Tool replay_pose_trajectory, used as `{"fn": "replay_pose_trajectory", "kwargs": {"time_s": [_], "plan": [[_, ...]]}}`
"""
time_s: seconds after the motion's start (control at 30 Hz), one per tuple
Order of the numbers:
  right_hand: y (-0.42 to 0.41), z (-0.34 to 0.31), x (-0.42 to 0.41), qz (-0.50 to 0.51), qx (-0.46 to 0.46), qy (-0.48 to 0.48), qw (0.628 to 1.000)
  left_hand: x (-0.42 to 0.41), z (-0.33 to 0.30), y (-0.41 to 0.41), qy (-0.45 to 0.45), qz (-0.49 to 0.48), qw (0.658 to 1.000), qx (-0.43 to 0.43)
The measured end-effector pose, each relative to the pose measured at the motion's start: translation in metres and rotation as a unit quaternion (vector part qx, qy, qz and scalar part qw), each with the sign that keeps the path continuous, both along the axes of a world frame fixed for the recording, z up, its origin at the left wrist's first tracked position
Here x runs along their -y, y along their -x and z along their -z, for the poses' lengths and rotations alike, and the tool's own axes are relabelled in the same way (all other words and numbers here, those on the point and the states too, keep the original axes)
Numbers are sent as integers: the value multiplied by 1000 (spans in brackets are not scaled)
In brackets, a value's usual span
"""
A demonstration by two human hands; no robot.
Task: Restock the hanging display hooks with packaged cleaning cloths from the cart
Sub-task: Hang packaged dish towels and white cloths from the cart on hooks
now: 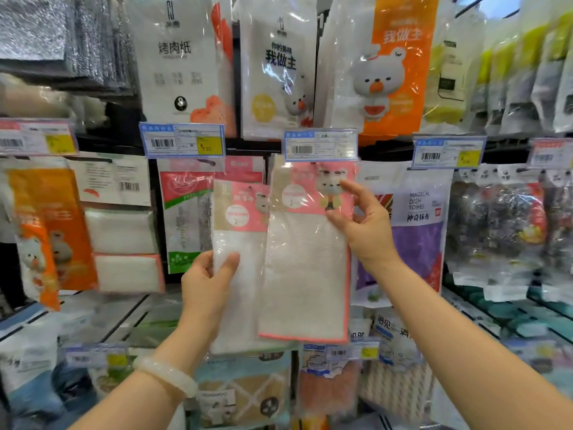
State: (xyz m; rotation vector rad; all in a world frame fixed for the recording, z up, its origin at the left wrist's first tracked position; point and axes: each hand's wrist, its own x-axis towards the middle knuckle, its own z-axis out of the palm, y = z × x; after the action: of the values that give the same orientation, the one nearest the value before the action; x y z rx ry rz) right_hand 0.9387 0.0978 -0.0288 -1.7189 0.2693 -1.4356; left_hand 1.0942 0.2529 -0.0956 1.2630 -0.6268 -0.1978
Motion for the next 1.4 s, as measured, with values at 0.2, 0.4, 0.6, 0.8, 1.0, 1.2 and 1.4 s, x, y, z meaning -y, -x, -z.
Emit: {"fn": "replay_pose_trajectory", "kwargs": {"time_s": [0.2, 0.4, 0.6, 0.8, 1.0, 1.2, 1.4], "plan": [[-9, -5, 17, 37, -73, -6, 997, -12, -2, -7, -2, -11, 1000, -15], [-25, 2, 14, 292, -245, 141, 914, -31, 0, -20, 11, -40, 999, -16], [-61, 9, 4, 275, -341, 320, 840, -49, 2, -34, 30, -48, 998, -12], [-75, 4, 12, 91, -429, 57, 897, -53, 2, -33, 34, -19, 999, -25], [-59, 23, -18, -70, -207, 26, 975, -32, 4, -17, 29, 34, 999, -26], [-20, 20, -17, -57, -44, 30, 997, 4, 3, 8, 14, 100, 995, 16], [14, 14, -11, 34, -50, 69, 996, 30, -5, 35, -5, 131, 991, 31]]}}
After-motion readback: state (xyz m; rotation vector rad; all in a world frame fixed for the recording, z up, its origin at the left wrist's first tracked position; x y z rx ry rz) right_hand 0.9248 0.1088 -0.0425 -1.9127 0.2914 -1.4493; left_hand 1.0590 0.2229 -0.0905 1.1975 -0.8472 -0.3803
